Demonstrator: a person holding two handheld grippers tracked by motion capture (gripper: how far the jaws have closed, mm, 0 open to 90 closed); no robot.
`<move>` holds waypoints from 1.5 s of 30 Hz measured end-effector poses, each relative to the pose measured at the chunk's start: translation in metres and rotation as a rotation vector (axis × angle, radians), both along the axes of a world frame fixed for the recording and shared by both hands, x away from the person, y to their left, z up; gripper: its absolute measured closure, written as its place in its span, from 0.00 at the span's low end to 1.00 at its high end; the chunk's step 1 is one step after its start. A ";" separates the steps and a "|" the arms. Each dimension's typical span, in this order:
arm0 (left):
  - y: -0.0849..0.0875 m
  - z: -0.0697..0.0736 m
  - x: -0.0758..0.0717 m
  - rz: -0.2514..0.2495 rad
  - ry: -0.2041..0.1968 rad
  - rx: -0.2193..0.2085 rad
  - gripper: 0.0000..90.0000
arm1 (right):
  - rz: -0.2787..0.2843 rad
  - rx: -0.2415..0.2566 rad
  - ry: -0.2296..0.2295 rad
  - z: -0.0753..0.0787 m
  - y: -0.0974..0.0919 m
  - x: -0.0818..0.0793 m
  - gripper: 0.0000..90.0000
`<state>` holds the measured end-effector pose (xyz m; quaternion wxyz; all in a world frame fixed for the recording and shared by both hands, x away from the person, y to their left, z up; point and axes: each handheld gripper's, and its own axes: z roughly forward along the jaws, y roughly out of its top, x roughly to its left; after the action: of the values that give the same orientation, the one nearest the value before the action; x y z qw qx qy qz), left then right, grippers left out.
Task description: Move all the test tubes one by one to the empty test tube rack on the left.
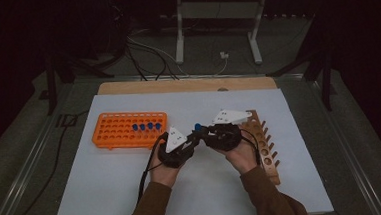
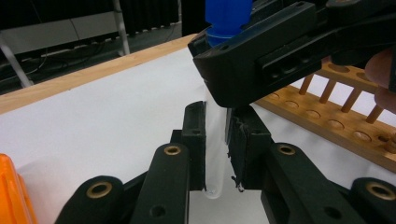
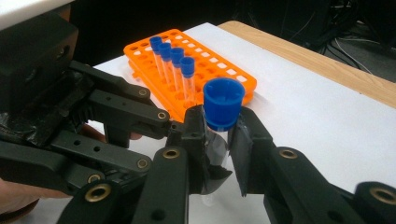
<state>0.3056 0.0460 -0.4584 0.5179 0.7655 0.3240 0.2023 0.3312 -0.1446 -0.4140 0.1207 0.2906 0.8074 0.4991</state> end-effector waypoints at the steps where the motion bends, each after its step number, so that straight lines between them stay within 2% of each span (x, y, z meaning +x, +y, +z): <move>1: 0.002 0.000 0.001 0.004 0.004 -0.004 0.87 | 0.002 0.007 0.002 0.000 -0.001 0.000 0.79; 5: 0.010 0.000 0.002 0.026 0.013 -0.009 0.87 | -0.002 0.025 0.005 0.001 -0.007 0.001 0.64; 10: 0.021 0.000 0.002 0.053 0.024 -0.019 0.87 | -0.037 0.047 0.002 0.002 -0.015 0.002 0.39; 13: 0.028 0.000 0.002 0.068 0.026 -0.022 0.87 | -0.076 0.031 -0.014 0.002 -0.019 0.002 0.22; 20: 0.045 0.002 0.000 0.098 0.029 -0.031 0.87 | -0.157 0.022 -0.011 -0.001 -0.032 0.005 0.04; 26: 0.062 0.004 -0.003 0.129 0.030 -0.042 0.87 | -0.198 0.026 -0.015 0.000 -0.041 0.004 0.01; 45: 0.114 0.012 -0.012 0.214 0.018 -0.094 0.87 | -0.247 0.071 -0.001 0.003 -0.060 -0.002 0.00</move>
<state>0.2932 0.1605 -0.4462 0.5256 0.7033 0.4176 0.2340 0.3289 -0.2048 -0.4108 0.1711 0.3916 0.7473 0.5089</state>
